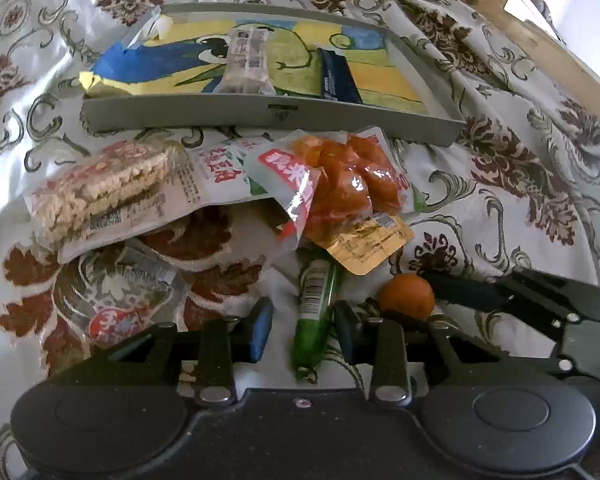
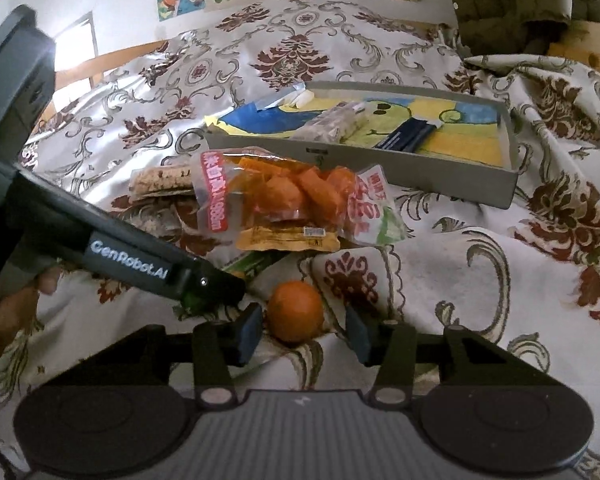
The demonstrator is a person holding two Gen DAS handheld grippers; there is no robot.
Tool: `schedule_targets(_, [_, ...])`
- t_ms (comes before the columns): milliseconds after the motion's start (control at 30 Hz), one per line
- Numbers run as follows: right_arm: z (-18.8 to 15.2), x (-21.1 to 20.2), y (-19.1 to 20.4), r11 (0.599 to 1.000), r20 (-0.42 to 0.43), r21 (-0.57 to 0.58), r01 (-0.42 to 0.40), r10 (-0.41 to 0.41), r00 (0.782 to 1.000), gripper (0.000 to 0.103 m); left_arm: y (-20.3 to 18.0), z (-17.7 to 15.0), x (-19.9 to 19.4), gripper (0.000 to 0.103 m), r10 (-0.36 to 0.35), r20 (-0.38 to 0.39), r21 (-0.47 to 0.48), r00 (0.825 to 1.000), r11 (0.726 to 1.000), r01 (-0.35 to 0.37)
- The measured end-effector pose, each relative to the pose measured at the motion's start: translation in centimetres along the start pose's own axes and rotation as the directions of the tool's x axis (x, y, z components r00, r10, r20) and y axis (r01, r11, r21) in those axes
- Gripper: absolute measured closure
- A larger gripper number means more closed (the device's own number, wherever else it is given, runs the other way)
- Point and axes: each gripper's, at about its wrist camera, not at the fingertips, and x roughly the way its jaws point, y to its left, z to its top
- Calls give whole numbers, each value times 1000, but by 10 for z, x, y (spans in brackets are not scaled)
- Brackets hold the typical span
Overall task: Organize snacks
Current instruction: 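Grasp the green tube snack with the left tool while the right tool grasps the mandarin orange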
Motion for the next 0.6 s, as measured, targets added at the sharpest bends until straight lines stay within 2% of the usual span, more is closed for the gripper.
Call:
schedule_targets(67, [-1,1,-1,1000,3,4,-7,7,1000,61,2,0,0,67,-5,0,-26,1000,1000,5])
schedule_targets(133, [-2,1,1,1000,7,2,-17,17,1000,69,1,1,1,66,2,-4,-33,1000,999,-2])
schedule_targets(333, [-2,-1,6,1000,-6,-11,-4,4,1000,70,-5,3,2,67,11,-13,-4,1000,1000,-11])
schedule_targets(433, [-1,-4,6,1000,-17,-17,1,-1,1000,70,-7,3,3,79,8,-19,12,1000,1000,-7])
schedule_targets(600, [-1,-6,7,1000,-22,-23,9,-9,1000,70,-11,3,4,82,19,-24,58,1000,998,-17])
